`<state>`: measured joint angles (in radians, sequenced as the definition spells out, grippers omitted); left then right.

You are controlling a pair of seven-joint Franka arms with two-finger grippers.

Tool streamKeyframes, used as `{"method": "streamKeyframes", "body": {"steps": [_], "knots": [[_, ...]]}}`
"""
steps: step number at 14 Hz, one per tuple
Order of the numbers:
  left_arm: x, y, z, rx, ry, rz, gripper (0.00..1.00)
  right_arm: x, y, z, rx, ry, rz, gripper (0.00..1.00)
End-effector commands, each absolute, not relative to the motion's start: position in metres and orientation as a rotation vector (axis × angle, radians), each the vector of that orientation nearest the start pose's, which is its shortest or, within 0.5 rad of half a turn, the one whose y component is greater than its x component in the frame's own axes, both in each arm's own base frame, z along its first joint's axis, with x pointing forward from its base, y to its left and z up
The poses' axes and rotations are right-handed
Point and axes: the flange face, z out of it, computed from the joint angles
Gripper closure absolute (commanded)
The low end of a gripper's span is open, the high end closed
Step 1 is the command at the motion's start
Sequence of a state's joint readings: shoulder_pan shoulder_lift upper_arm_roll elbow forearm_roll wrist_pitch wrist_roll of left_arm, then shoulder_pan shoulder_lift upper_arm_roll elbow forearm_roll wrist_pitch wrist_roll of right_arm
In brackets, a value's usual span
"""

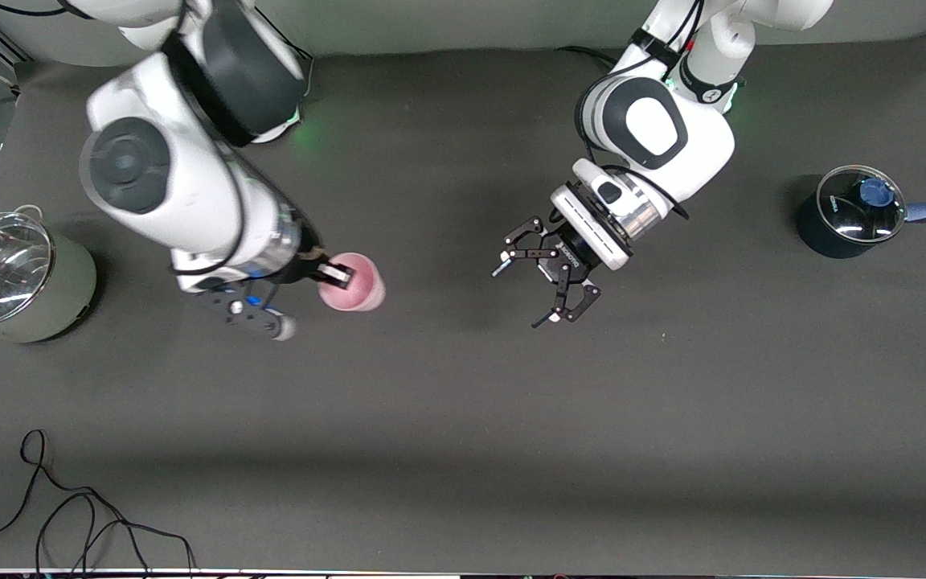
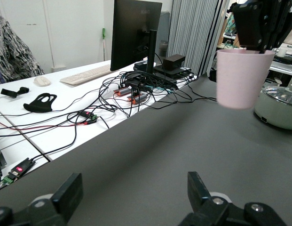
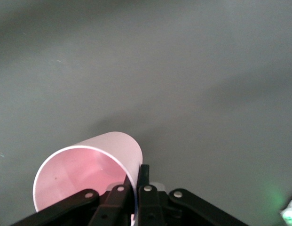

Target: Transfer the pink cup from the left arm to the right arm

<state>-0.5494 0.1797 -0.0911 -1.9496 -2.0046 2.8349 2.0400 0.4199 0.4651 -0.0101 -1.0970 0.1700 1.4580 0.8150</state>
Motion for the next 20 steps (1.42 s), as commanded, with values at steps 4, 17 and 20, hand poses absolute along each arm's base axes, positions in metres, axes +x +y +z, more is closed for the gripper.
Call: {"method": "streamKeyframes", "body": {"steps": [4, 17, 20], "knots": [[0.499, -0.256, 0.407, 2.000, -0.929, 1.273, 0.01, 0.622, 0.173, 0.524, -3.059, 0.321, 0.385, 1.00], [0.512, -0.012, 0.398, 1.838, -1.090, 0.719, 0.01, 0.601, 0.016, 0.355, -3.090, 0.133, 0.201, 1.00], [0.516, 0.025, 0.437, 1.975, -1.078, 0.435, 0.01, 0.584, 0.014, 0.307, -3.108, 0.148, 0.086, 1.00]]}}
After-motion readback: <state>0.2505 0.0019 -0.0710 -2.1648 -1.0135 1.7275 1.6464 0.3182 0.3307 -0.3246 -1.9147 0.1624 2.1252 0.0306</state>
